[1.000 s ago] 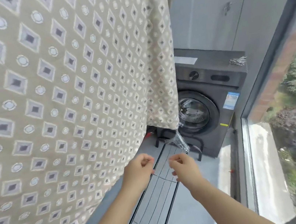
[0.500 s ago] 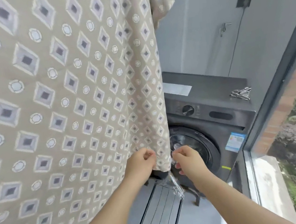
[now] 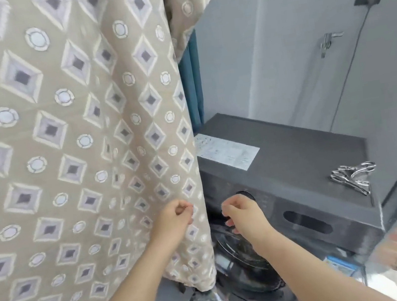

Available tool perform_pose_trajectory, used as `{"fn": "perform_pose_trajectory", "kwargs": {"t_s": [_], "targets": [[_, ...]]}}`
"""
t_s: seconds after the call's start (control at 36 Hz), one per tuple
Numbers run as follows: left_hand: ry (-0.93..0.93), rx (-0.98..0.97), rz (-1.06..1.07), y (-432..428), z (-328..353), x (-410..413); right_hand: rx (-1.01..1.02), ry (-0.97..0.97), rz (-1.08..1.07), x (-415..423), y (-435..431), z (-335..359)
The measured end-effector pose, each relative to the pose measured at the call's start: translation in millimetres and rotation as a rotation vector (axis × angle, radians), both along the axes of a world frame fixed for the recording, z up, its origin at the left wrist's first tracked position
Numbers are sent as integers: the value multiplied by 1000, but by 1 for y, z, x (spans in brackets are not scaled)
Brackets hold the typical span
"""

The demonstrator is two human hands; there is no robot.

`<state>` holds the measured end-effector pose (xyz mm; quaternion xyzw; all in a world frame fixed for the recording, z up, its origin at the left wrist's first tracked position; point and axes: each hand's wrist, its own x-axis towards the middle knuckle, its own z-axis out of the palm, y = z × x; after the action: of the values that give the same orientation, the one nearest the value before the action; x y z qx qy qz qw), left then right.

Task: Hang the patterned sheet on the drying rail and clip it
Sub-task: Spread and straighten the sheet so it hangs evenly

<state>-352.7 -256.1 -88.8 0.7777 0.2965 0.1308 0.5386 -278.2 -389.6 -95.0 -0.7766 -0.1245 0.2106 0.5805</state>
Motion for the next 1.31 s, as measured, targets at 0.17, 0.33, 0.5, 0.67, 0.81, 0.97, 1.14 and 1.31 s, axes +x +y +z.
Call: {"fn": "perform_pose_trajectory", "kwargs": {"t_s": [0.17, 0.33, 0.5, 0.67, 0.81, 0.97, 1.14, 1.31], "targets": [[-17, 23, 110, -6, 2, 46, -33, -16, 124, 68, 5, 5], [8, 12, 226, 6, 0, 61, -41, -11, 248, 95, 34, 13], [-3, 32, 302, 27, 3, 64, 4, -88, 313, 110, 66, 18], [-34, 24, 335, 49, 3, 62, 83, -150, 355, 110, 106, 16], [-52, 19, 320, 70, 3, 62, 42, -233, 274, 115, 130, 19], [-57, 40, 294, 82, 4, 68, -74, -379, 181, 133, 129, 11], [-96, 51, 252, 81, 12, 81, -90, -413, -32, 180, 106, 18], [-156, 105, 227, 70, 26, 94, -161, -217, 233, 178, 117, 30]]}}
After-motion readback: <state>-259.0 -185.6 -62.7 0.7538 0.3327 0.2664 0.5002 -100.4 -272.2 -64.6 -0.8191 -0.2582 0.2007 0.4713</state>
